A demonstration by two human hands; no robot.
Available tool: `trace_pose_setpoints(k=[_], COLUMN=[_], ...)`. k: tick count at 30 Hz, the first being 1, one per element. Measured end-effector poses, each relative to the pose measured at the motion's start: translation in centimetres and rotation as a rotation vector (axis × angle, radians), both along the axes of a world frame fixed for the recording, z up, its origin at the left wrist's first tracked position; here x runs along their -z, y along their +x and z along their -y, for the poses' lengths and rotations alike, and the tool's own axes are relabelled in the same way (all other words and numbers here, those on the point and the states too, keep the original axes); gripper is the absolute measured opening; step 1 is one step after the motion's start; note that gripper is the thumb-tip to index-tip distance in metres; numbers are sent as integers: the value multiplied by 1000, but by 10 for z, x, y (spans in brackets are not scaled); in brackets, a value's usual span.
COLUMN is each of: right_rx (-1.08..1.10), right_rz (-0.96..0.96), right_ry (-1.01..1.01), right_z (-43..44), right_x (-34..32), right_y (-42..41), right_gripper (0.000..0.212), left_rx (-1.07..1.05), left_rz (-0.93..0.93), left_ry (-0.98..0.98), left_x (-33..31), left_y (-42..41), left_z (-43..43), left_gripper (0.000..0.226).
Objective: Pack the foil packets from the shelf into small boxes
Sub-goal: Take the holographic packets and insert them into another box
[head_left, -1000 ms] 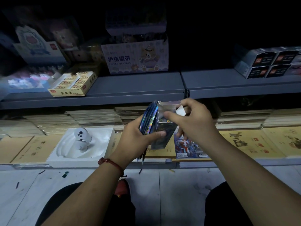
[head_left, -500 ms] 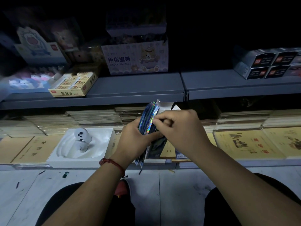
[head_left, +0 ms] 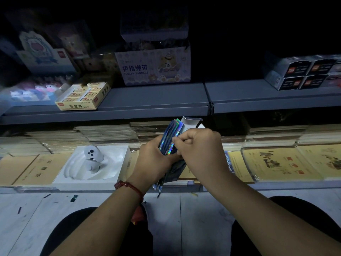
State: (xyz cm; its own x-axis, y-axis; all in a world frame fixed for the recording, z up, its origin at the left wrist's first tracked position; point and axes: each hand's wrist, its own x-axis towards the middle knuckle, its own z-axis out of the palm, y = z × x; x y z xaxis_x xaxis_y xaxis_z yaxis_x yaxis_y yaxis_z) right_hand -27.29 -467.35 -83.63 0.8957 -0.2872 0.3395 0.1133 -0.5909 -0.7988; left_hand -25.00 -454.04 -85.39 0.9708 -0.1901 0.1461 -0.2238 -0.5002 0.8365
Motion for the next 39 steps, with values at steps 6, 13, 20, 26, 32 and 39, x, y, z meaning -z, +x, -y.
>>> trace_pose_setpoints(k=[6,13,20,26,32,39], right_rx=[5,-22,142,-10,-69,24], right_rz=[42,39,232,83,130,254], right_ry=[-12,118,405,316,292,645], right_z=[-3,-3,14,19,29,61], right_x=[-1,-4,-24,-14,-21,-37], right_y=[-2,-1,1,4,7,8], right_gripper=[18,11,18,32,33,20], left_rx=[25,15,-20,-12,-22,-38], left_rz=[8,25,19,21,20,-31], left_ry=[32,36,48,41,50,16], left_x=[0,4,6,5,6,8], left_y=[-1,1,5,5,6,11], left_z=[1,-2,-6,-4,-6,-9], left_gripper=[21,27,42,41,41,31])
